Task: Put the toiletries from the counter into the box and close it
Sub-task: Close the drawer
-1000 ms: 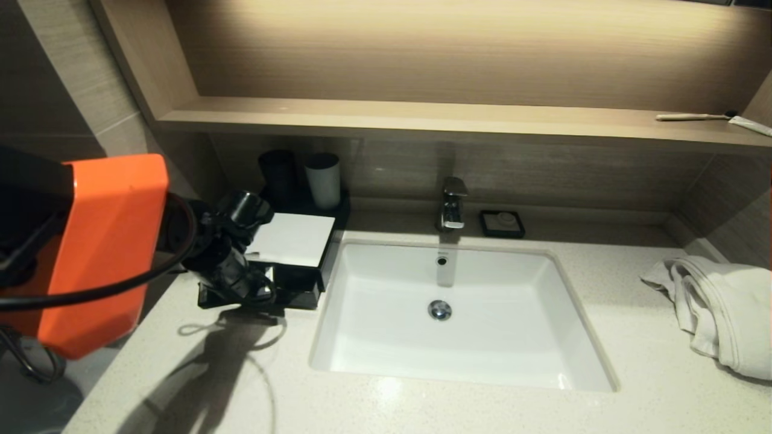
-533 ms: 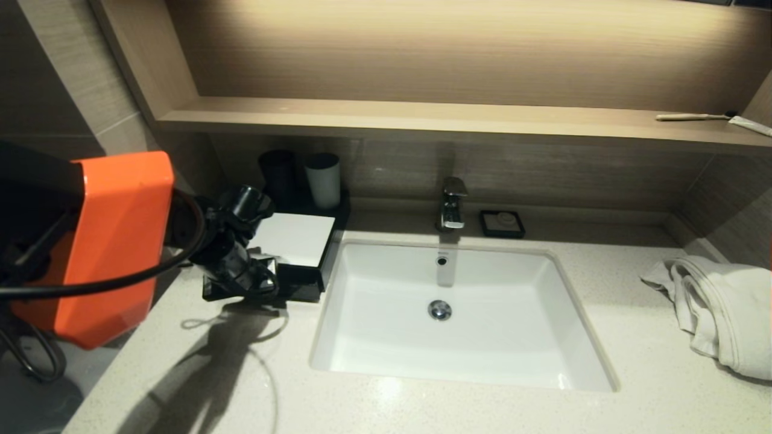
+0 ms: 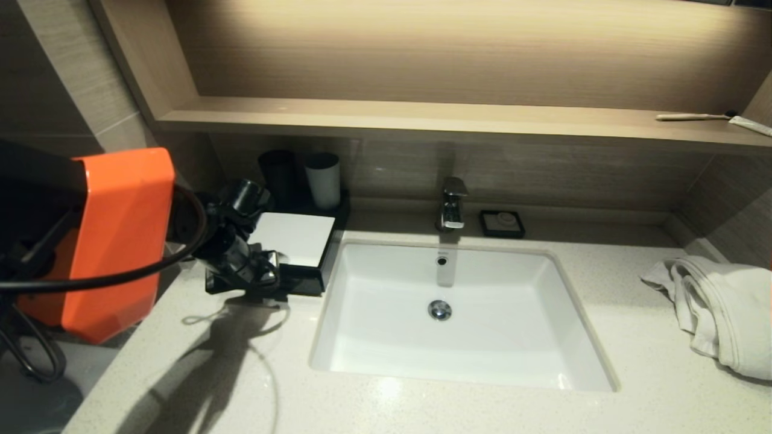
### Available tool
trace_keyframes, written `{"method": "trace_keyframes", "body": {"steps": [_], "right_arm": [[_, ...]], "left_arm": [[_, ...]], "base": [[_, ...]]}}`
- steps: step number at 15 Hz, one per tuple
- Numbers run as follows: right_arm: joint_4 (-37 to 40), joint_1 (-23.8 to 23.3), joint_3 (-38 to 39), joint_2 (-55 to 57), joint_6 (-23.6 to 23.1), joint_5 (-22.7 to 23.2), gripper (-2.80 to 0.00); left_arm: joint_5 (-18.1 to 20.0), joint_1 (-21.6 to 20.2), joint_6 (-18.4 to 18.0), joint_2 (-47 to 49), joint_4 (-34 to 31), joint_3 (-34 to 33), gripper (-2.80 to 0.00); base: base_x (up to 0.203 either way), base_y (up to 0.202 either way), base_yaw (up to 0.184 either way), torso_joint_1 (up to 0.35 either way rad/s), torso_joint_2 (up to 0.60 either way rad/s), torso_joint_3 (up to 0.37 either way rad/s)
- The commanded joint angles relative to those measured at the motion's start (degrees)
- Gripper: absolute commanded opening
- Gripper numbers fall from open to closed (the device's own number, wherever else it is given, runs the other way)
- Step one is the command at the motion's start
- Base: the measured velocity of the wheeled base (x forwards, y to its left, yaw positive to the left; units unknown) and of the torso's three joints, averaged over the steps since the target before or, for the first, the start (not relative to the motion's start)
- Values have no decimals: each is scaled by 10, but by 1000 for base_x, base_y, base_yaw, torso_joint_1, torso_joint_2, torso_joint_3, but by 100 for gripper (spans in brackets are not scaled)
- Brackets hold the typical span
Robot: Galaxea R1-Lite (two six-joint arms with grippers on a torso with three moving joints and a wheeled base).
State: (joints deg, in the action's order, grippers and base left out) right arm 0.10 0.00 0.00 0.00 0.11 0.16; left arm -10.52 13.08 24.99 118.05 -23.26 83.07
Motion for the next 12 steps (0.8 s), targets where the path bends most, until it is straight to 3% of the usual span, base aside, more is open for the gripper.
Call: {"method": "trace_keyframes", "body": {"steps": [1,12], "right_arm": [[0,0,0,0,0,0,-280],[0,0,0,0,0,0,-280]], "left_arm": [[0,0,2,1,-1,1,-280],[-1,0,2,-3,6,5,-280]], "base": [[0,0,0,0,0,0],[0,0,0,0,0,0]]}}
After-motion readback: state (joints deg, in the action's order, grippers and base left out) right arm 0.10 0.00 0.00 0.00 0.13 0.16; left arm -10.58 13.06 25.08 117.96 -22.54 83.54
